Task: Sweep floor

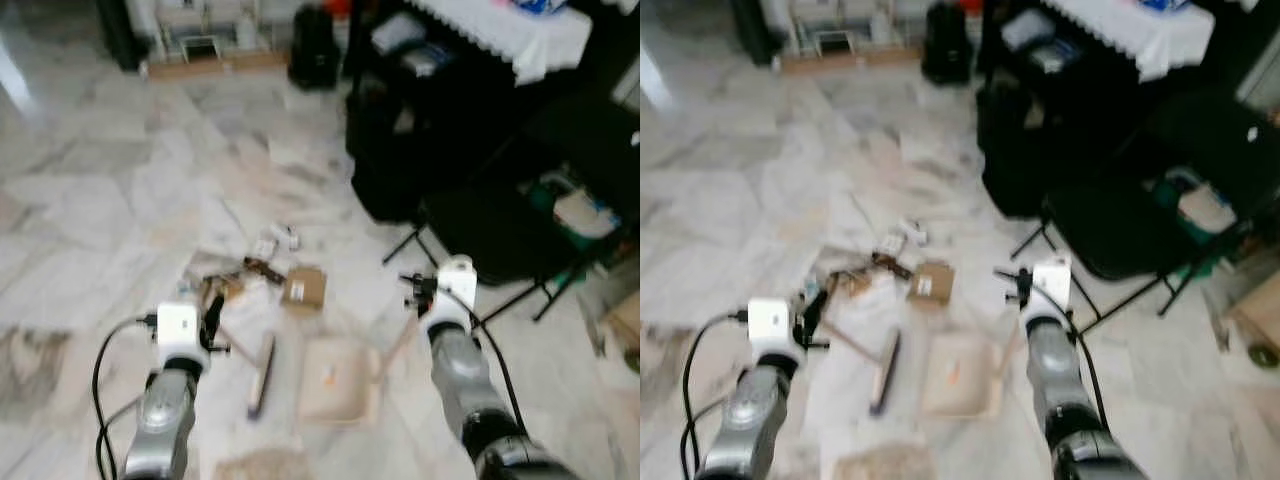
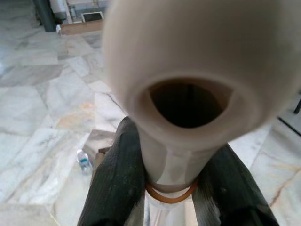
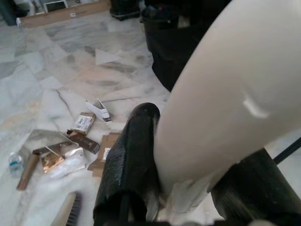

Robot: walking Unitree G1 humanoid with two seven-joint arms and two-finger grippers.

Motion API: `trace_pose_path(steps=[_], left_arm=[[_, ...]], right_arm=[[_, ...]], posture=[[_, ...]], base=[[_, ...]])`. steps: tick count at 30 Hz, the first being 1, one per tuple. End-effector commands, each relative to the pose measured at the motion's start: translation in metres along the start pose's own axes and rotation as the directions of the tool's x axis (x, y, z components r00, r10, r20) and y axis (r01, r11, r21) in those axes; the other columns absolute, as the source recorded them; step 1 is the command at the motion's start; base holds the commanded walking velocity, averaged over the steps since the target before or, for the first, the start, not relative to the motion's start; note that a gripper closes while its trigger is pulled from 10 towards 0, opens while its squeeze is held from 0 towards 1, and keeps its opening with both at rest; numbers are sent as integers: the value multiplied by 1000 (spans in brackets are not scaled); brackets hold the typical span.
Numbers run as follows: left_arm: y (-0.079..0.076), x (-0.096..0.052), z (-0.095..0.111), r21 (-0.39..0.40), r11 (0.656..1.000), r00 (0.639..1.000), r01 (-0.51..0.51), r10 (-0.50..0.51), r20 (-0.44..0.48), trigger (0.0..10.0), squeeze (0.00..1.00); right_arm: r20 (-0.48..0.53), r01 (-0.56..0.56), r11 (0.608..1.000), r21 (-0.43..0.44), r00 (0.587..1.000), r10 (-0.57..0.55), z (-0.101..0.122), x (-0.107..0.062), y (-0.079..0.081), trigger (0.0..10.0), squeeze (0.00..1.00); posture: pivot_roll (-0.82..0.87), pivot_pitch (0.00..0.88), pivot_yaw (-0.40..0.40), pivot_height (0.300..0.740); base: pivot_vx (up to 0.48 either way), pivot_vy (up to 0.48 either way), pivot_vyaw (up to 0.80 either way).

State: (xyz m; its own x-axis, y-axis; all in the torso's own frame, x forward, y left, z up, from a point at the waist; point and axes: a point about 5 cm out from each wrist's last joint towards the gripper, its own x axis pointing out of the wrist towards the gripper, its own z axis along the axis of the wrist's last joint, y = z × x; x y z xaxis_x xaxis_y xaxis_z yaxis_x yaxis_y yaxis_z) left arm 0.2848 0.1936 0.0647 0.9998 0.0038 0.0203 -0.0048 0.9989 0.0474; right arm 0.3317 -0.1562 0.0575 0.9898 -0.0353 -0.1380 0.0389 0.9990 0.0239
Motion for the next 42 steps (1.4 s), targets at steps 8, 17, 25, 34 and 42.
trace_pose_path(steps=[8,17,25,34,42], left_arm=[[4,1,13,21,999,996,-47,45,71,10000,0],[9,13,61,52,996,964,-70,55,259,10000,0],[6,17,77,54,996,949,-72,52,309,10000,0],[2,17,80,42,997,948,-62,46,316,10000,0],[0,17,78,35,998,951,-59,45,305,10000,0]], right_arm=[[52,21,1000,-17,998,-20,10,2,-8,10000,0],[53,15,1000,-16,999,-15,10,2,-8,10000,0],[59,15,1000,-21,998,-14,10,1,-7,10000,0],[66,32,999,-23,997,-30,10,0,-11,10000,0],[62,55,998,-34,997,-53,10,0,-16,10000,0]], posture=[[86,128,-14,740],[92,117,-15,740],[90,114,-11,740],[91,122,-11,740],[90,131,-12,740]], base=[[382,0,0],[381,0,0],[383,0,0],[382,0,0],[381,0,0]])
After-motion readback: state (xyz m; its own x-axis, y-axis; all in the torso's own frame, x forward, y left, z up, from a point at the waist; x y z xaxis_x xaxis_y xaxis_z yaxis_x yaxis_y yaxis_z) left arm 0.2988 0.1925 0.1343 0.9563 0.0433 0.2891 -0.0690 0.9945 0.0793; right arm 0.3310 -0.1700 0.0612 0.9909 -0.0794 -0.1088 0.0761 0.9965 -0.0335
